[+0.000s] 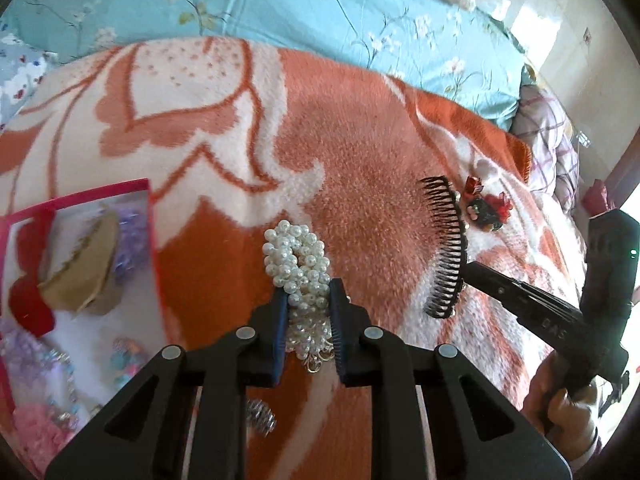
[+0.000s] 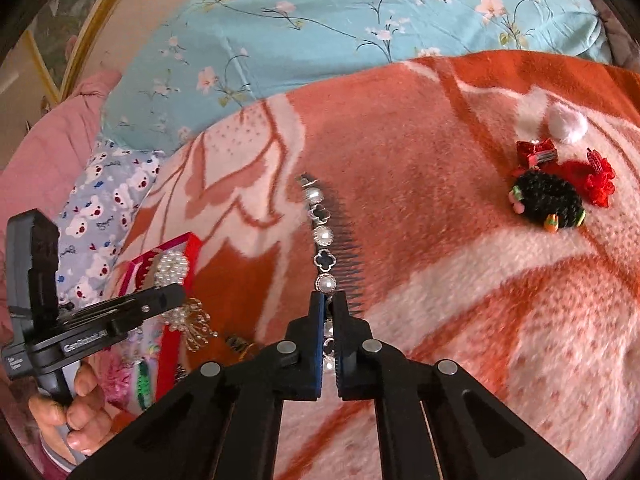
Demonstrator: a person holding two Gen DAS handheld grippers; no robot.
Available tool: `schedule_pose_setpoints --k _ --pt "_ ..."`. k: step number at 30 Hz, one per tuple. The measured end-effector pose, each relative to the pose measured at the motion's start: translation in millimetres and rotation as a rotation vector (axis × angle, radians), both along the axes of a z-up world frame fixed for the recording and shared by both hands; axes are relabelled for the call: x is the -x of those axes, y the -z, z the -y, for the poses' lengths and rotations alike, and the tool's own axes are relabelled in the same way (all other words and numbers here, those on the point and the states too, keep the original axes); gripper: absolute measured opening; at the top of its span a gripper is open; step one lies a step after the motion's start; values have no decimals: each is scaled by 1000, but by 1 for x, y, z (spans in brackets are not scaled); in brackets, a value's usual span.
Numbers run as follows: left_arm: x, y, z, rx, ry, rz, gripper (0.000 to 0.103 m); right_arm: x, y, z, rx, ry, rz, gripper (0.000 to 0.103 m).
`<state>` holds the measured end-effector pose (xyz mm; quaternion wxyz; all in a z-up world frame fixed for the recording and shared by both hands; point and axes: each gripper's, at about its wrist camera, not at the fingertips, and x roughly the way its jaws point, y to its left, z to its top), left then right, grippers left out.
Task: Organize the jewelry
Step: 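Carry the pearl scrunchie and black comb into the box and release both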
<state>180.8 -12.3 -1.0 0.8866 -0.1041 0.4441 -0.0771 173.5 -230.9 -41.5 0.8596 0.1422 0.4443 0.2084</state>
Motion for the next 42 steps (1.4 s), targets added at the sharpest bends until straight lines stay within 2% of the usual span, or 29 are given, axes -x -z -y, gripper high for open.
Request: schedule_pose_setpoints --k 17,26,36,42 --pt "81 -13 -73 33 -137 31 17 44 -28 -46 -36 -92 33 2" --pt "121 -14 -112 51 -221 41 17 64 -39 -85 -57 -176 46 2" --pt "152 -8 -150 58 -306 38 17 86 -42 -136 -57 -282 50 2" --pt "158 -1 -161 64 -319 29 17 94 -38 -170 -48 -342 44 2"
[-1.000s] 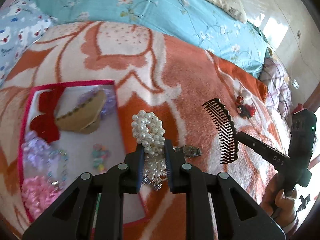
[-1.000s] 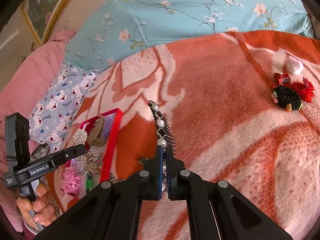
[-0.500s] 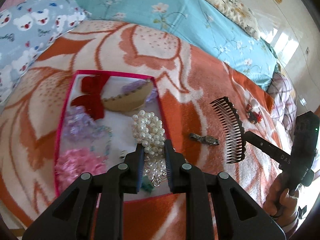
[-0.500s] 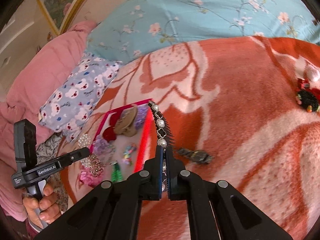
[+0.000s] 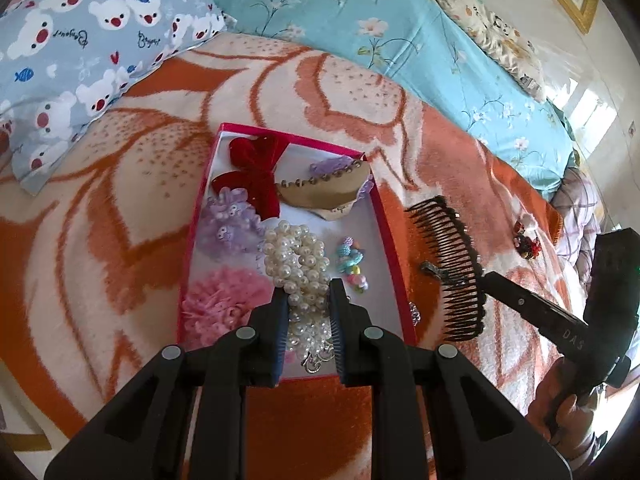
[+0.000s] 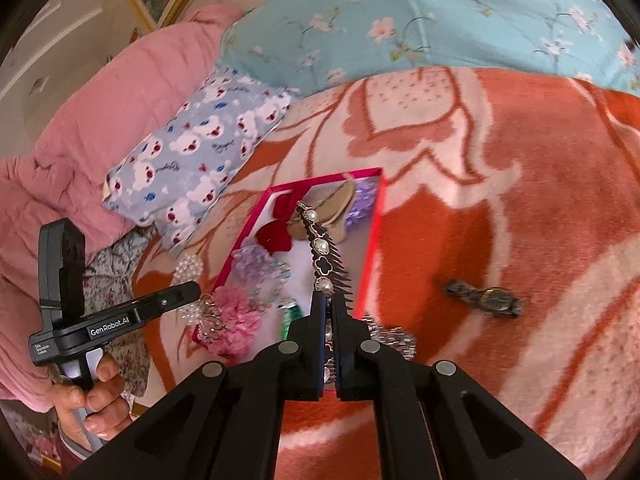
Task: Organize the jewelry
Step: 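Carry the pearl scrunchie and black comb into the box and release both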
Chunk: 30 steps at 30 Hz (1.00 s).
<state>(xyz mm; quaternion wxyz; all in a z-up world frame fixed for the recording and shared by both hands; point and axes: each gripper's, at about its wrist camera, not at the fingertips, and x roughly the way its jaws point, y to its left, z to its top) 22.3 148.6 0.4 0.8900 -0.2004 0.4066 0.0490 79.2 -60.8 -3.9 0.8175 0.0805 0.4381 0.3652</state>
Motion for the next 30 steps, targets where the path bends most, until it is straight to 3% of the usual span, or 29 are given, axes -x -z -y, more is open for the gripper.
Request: schedule_pose_setpoints --k 19,30 --pt "-14 17 -23 0 -7 -24 17 -13 24 -54 81 -47 4 2" --pt "-31 44 -37 -4 -19 -80 17 -11 40 -91 195 -94 79 2"
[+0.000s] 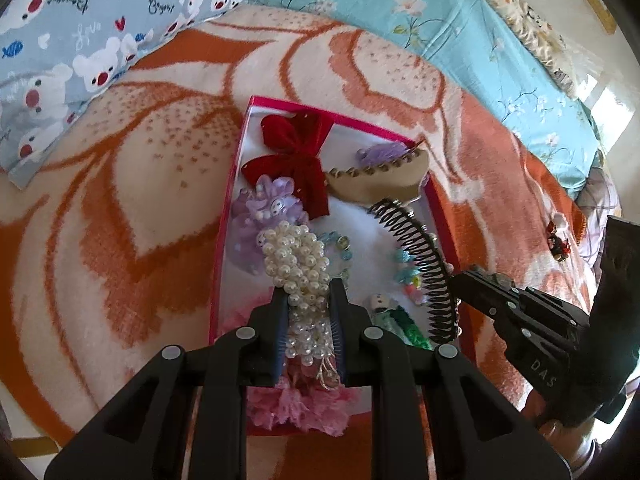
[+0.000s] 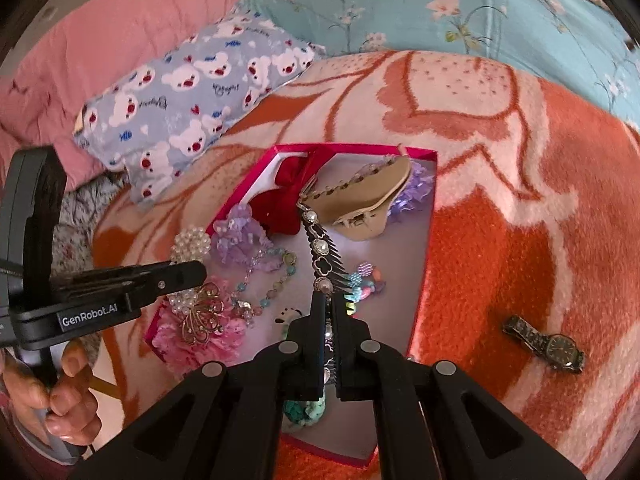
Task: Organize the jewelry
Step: 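Carry the pearl scrunchie and black comb into the box and release both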
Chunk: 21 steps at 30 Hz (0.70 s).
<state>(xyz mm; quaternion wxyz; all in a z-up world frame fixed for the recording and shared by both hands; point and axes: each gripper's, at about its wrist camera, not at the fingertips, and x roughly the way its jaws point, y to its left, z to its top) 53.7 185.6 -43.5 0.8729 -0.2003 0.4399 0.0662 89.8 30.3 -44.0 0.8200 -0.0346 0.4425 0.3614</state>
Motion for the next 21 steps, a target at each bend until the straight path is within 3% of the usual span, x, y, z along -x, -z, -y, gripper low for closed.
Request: schedule_pose_setpoints --k 18,21 --pt "-6 25 -6 29 -3 -49 17 10 20 -21 -4 -70 -43 4" --pt "-6 28 -7 33 -8 -57 18 9 22 -21 -18 -77 -58 8"
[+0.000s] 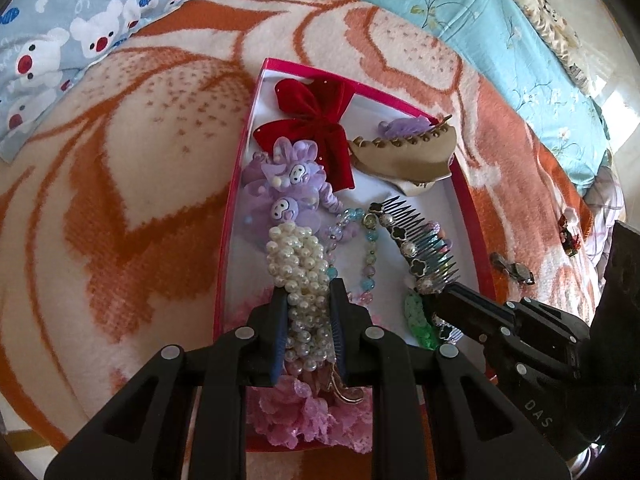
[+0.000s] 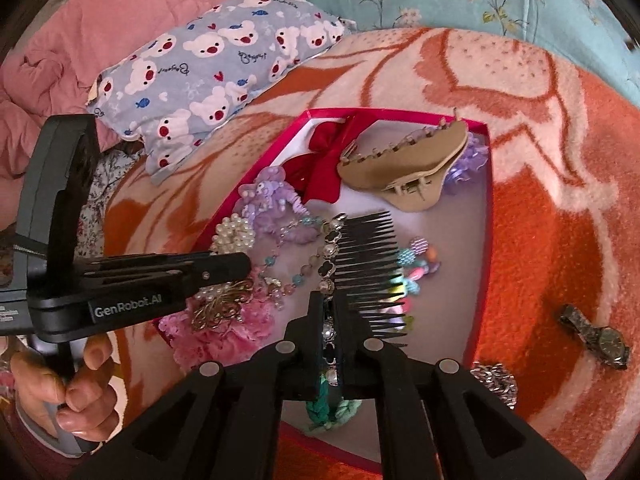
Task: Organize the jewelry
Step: 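Carry the pearl scrunchie and black comb into the box and release both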
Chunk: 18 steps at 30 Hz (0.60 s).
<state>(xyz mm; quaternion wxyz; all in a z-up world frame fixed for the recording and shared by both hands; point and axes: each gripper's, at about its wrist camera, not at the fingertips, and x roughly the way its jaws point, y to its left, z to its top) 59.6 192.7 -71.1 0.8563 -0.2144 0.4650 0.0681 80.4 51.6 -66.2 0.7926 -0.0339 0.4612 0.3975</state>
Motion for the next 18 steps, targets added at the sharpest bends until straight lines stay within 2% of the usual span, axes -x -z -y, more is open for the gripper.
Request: schedule_pose_setpoints --k 2,10,15,18 --pt "0 1 -1 1 -4 -4 18 -2 2 1 -14 3 -20 12" --pt "4 0 0 -11 -15 -15 19 -3 4 6 -52 11 -58 17" --pt "5 -1 0 -15 -18 -17 22 1 3 9 -62 9 -65 25" --pt "7 -1 1 -19 -20 -19 24 3 1 13 -65 18 -63 34"
